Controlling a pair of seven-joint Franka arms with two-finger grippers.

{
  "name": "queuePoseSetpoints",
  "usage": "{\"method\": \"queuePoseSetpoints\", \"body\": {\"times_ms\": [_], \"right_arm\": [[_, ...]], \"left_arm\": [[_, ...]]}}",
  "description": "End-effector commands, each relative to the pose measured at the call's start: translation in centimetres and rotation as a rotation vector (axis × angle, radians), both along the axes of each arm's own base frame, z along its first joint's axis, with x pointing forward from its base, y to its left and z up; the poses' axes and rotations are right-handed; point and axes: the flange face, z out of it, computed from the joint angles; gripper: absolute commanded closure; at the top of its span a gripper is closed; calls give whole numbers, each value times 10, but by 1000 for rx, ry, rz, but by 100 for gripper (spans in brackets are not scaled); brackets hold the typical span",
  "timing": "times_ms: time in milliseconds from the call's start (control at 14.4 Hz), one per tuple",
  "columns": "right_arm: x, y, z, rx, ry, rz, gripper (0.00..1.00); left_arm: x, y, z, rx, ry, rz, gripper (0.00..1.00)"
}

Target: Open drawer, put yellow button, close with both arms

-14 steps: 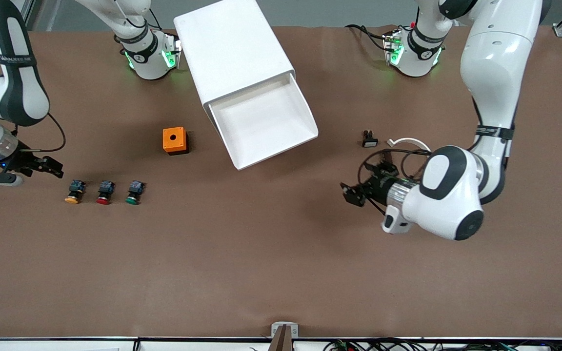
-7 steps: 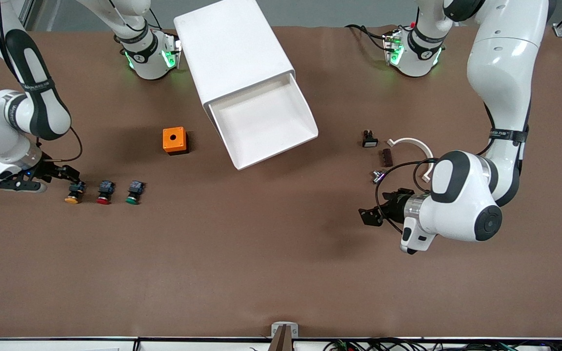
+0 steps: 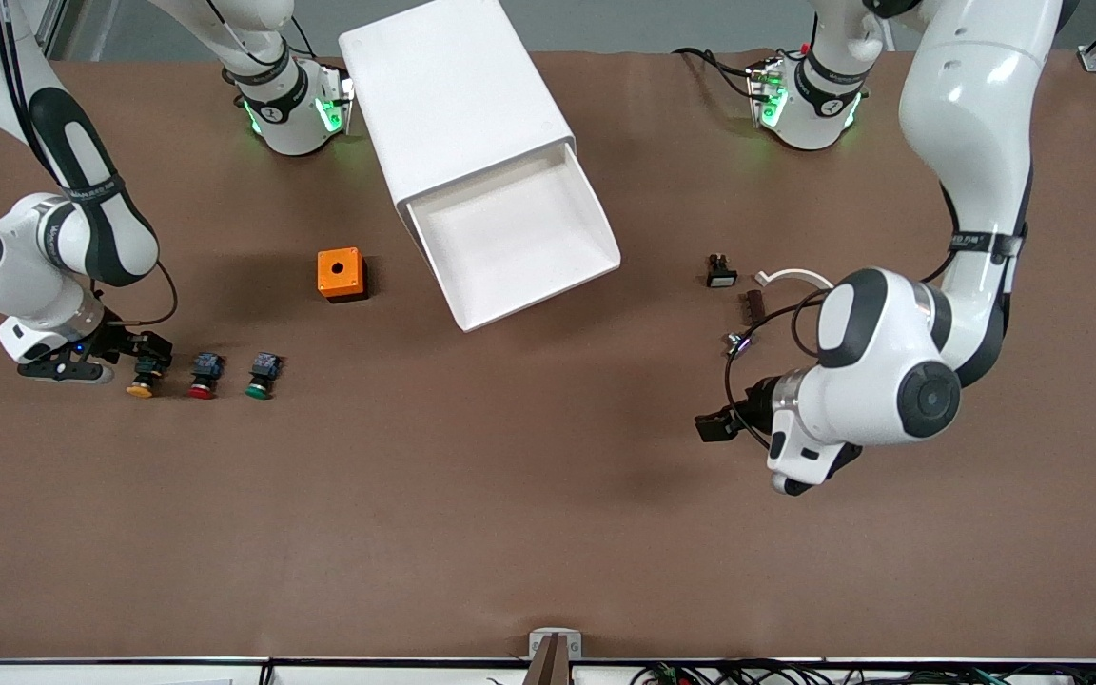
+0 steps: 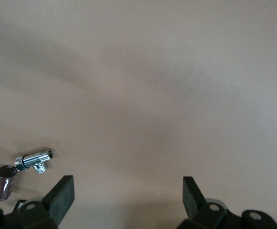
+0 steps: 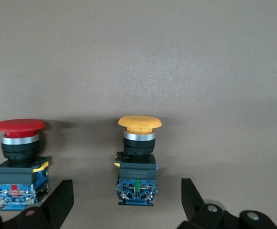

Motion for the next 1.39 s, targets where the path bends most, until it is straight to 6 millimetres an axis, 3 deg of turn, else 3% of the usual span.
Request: {"method": "queuePoseSetpoints", "body": {"times_ms": [0, 418, 627, 1323], "right_arm": [[0, -4, -5, 3, -2, 1, 0], [2, -5, -14, 6, 10, 1, 0], [3, -6, -19, 8, 16, 2, 0], [3, -11, -25, 5, 15, 34, 0]], "left_arm": [[-27, 8, 24, 31, -52, -14, 0], [-36, -4, 18, 185, -120, -138, 0], [-41, -16, 21, 179, -113, -155, 0], [-42, -21, 20, 177, -111, -158, 0]]}}
